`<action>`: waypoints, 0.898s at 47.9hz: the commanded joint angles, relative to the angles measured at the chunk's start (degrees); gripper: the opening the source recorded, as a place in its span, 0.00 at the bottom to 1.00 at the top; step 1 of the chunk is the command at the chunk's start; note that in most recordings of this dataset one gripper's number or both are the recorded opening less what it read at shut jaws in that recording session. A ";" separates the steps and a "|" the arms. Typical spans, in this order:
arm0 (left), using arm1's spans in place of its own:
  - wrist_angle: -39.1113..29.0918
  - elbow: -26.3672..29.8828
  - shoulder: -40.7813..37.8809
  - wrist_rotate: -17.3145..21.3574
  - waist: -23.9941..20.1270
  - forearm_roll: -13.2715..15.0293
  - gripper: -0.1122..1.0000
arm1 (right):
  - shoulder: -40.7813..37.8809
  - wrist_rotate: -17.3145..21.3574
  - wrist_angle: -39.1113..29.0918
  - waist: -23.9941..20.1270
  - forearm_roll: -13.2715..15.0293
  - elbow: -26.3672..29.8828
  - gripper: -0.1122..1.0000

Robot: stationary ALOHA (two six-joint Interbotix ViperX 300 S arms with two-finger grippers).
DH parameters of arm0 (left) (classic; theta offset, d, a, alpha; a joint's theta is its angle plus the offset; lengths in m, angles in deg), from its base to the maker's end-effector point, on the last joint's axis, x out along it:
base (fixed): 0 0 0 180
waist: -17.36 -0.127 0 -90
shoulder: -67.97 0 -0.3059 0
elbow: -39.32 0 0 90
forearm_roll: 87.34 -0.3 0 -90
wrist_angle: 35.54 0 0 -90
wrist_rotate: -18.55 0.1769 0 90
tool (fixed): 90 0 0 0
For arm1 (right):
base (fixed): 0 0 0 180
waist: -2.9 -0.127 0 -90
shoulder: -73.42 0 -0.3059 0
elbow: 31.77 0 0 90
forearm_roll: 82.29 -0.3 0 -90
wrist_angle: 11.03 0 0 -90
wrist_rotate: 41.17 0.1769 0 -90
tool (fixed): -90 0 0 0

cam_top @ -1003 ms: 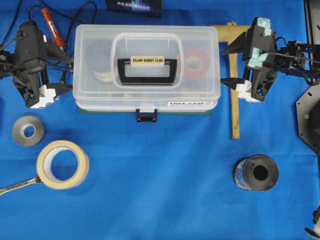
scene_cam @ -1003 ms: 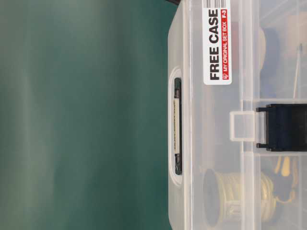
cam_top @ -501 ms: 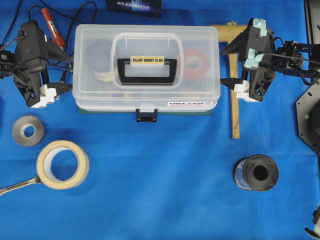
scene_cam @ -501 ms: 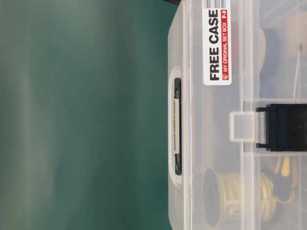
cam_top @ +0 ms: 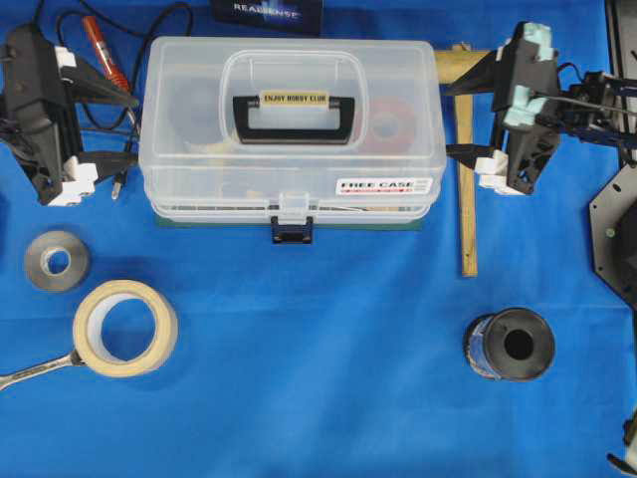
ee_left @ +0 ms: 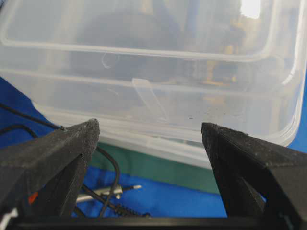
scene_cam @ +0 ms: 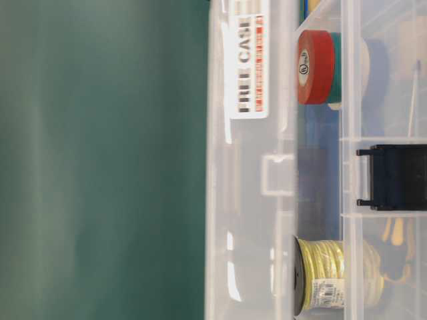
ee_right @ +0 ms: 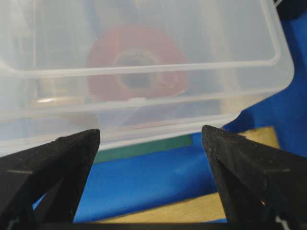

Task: Open the tool box with both arms.
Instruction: 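Grip the lid edges with both grippers and lift the lid upward, then swing the held lid back away from the box with both grippers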

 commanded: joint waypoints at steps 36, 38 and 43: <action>1.49 4.57 2.02 -0.26 -4.39 0.18 0.94 | 3.69 0.18 0.79 2.29 0.00 4.75 0.89; 1.58 4.83 2.02 -0.18 -5.01 0.18 0.94 | 3.60 0.18 0.88 2.90 0.00 4.92 0.89; 1.67 5.45 2.02 0.00 -6.68 0.18 0.94 | 3.60 0.18 1.05 4.57 0.00 5.36 0.89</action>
